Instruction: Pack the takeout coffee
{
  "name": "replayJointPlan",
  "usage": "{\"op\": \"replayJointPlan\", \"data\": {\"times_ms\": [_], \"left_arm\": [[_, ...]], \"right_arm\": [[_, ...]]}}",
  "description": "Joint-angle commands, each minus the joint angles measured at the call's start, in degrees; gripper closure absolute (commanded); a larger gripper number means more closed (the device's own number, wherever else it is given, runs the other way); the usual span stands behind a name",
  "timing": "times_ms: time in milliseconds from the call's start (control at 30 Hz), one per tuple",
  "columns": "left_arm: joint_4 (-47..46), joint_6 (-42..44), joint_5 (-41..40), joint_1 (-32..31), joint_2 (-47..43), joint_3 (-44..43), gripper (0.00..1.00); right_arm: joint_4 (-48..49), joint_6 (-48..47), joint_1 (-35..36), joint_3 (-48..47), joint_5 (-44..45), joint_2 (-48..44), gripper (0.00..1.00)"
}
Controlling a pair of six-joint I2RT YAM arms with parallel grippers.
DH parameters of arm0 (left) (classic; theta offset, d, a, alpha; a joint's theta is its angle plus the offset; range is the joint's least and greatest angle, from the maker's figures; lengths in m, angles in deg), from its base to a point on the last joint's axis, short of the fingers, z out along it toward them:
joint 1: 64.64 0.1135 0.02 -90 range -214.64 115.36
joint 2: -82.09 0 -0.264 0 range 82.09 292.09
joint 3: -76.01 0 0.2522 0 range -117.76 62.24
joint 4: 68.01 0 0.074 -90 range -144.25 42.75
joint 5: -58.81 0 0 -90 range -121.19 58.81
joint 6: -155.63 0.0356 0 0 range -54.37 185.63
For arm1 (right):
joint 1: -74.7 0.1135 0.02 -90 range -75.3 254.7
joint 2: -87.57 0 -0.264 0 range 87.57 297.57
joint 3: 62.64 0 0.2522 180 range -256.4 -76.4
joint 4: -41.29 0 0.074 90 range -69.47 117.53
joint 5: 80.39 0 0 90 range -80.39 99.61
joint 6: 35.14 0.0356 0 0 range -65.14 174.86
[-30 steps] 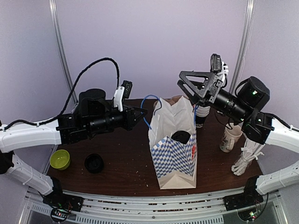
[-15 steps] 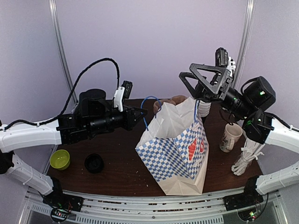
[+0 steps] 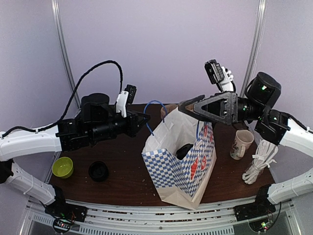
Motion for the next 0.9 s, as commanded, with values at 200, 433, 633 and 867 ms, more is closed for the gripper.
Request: {"op": "replayJointPlan", "data": {"times_ms": [200, 433, 633, 867], "left_arm": [[1.0, 2.5, -3.5, 1.1, -1.8, -2.5, 1.0], [3.6, 4.0, -4.7, 4.2, -2.0, -3.9, 1.0], [5.1, 5.3, -4.9, 6.7, -1.9, -5.6, 1.0], [5.7, 6.3, -5.1, 7.9, -0.7, -6.6, 1.0]], "right_arm": [[-22.2, -13.7, -0.4, -6.0, -11.5, -0.1, 0.03], [-35.0, -22.2, -0.3, -9.4, -12.7, 0.0, 0.06], [-42.9, -27.5, -0.3, -11.8, -10.9, -0.3, 0.07], [-22.0, -13.8, -0.3, -8.1, -12.0, -4.1, 0.05]]}}
